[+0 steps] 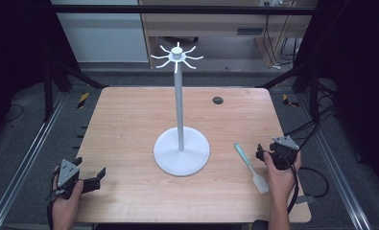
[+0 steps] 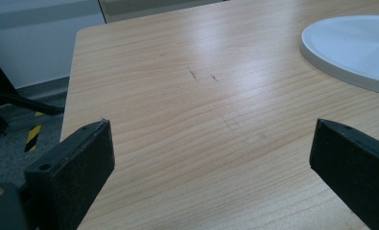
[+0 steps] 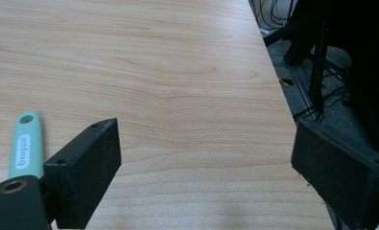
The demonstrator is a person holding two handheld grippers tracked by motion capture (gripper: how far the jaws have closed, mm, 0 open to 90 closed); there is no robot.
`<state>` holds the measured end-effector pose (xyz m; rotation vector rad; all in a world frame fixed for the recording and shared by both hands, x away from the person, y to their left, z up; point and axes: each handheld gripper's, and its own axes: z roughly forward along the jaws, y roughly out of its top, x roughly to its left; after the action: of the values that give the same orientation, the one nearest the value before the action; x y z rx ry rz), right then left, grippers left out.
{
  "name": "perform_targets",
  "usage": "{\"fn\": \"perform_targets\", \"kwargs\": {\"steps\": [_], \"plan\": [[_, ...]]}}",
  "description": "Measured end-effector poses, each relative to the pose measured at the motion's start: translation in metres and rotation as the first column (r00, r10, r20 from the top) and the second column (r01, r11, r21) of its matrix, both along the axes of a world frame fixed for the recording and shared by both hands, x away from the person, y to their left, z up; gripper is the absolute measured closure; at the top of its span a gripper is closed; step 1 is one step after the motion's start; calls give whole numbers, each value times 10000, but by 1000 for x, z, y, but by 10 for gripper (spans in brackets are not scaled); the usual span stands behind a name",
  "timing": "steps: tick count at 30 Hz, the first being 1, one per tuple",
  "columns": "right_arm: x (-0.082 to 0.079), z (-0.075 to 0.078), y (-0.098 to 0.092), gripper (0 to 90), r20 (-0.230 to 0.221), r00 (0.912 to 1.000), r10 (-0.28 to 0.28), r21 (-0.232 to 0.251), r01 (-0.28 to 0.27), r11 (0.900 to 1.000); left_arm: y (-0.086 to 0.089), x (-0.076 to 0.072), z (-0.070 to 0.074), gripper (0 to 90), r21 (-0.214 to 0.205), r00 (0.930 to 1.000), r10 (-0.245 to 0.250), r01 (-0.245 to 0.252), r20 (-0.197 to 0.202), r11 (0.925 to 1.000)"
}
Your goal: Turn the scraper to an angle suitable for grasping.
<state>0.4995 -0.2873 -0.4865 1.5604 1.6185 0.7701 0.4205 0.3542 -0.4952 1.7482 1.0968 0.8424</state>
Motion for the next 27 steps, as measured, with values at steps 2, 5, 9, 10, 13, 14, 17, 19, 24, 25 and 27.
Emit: {"fn": "perform_targets", "kwargs": {"steps": [2, 5, 9, 10, 13, 14, 17, 19, 24, 25, 27], "plan": [[0, 0, 0, 104, 16, 10000, -16, 47, 16, 10000, 0, 0, 0, 12, 52, 10000, 6, -6, -16, 10000], [0, 1, 0, 94, 150, 9999, -69, -1, 69, 10000, -1, 0, -1, 13, 110, 10000, 14, -13, -38, 9999], [-1, 3, 3, 126, 281, 9995, -122, -42, 124, 9999, -1, -1, 0, 14, 103, 10000, 3, -3, -5, 9999], [-1, 4, 4, 141, 316, 9995, -84, -83, 87, 9999, -1, -1, 0, 14, 106, 10000, -10, 10, -9, 9999], [-2, 7, 8, 233, 371, 9993, 97, -228, -88, 9997, -1, 0, 0, 14, 146, 10000, -26, 26, -21, 9999], [-2, 8, 10, 260, 358, 9992, 154, -208, -147, 9997, -2, 0, -1, 14, 165, 10000, -36, 37, -36, 9999], [-3, 8, 12, 294, 271, 9989, 375, -175, -370, 9992, -4, 0, 1, 17, 274, 10000, -1, -1, 67, 9996], [-2, 7, 15, 341, 237, 9982, 543, -23, -543, 9985, -6, -1, 3, 18, 354, 9999, -70, 65, 141, 9994], [-2, 21, 30, 589, 430, 9896, 1375, -315, -1362, 9902, -14, 1, 4, 19, 796, 9994, -325, 313, 143, 9963], [-2, 21, 30, 589, 430, 9896, 1375, -315, -1362, 9902, -15, 2, 4, 19, 771, 9988, -466, 455, 121, 9960], [-6, 24, 36, 648, 402, 9857, 1635, -317, -1623, 9862, -18, 4, 5, 19, 778, 9978, -654, 641, 143, 9949]]}}
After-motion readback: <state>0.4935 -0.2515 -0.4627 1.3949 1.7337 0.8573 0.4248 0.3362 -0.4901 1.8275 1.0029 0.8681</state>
